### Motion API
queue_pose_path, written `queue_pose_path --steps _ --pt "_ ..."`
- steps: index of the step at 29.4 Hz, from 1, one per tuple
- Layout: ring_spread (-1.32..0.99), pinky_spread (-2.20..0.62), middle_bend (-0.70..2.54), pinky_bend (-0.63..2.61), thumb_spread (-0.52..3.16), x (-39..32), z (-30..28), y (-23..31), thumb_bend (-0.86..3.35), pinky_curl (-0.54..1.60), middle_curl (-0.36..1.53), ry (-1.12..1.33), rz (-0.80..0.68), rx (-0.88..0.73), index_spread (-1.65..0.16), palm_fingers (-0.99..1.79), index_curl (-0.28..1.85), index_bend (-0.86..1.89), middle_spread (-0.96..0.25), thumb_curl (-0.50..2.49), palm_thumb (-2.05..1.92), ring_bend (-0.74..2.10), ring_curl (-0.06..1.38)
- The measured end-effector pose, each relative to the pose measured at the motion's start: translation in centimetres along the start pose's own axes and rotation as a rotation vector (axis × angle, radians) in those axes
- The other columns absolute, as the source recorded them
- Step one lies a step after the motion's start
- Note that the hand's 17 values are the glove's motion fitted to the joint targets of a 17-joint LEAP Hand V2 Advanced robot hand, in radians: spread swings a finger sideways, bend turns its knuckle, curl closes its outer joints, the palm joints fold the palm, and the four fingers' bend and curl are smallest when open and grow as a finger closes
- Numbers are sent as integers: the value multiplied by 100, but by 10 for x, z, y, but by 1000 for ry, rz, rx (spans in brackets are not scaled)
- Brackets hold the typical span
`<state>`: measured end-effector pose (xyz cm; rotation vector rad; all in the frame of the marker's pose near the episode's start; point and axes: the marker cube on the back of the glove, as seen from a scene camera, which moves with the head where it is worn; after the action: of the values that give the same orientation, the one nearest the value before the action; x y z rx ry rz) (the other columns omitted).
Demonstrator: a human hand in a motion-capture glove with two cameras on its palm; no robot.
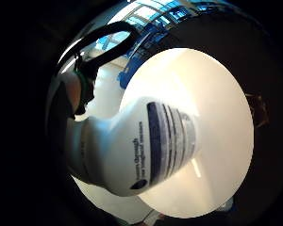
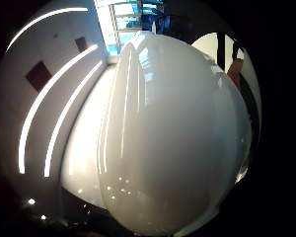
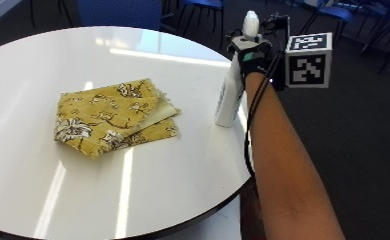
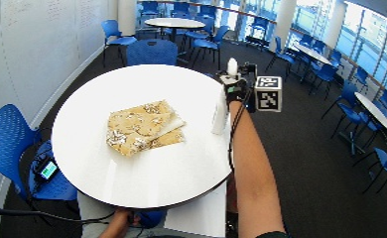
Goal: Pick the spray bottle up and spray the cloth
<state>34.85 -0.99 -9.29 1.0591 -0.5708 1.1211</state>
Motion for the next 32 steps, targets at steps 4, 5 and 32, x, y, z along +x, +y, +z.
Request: queue_pose_path --steps 4,5,32 --pt "-18 -9 42 20 73 -2 2 -4 -3 25 44 -19 9 -28 -29 129 44 26 -21 50 92 46 40" --pt "-18 -10 44 20 71 -2 2 -5 -3 25 45 -31 7 -35 -29 129 45 26 -21 51 92 45 40" --pt "-20 -28 66 37 44 -9 1 -18 -2 37 55 -73 -187 169 -25 143 57 39 -20 68 93 70 49"
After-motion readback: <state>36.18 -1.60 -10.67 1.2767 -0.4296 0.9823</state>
